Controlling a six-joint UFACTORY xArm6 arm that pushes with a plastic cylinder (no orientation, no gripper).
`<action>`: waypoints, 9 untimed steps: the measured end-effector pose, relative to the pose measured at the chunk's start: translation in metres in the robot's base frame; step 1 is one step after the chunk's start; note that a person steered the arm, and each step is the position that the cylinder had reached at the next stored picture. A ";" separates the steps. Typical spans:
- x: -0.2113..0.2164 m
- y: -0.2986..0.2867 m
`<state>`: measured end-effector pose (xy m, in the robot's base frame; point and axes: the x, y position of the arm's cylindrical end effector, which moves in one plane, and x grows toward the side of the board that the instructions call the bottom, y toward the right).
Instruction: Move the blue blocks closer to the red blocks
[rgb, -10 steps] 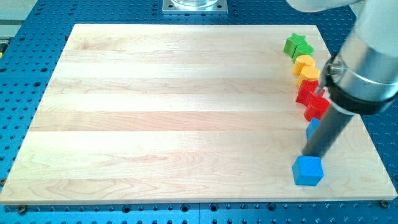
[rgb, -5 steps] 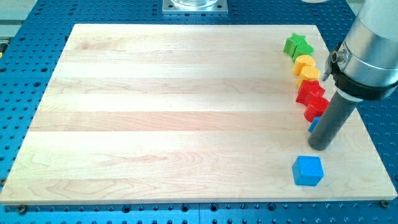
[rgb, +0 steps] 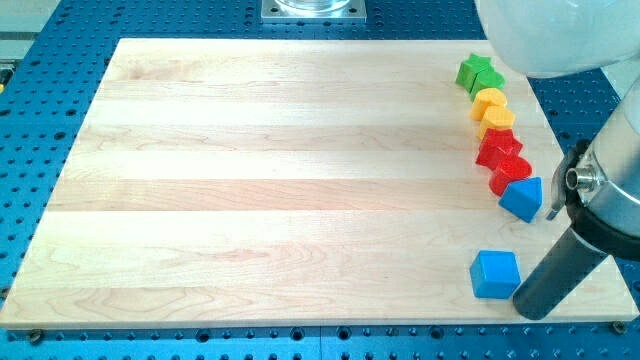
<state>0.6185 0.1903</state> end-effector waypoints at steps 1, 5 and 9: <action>-0.006 -0.032; -0.045 -0.037; -0.055 0.005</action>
<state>0.5631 0.1951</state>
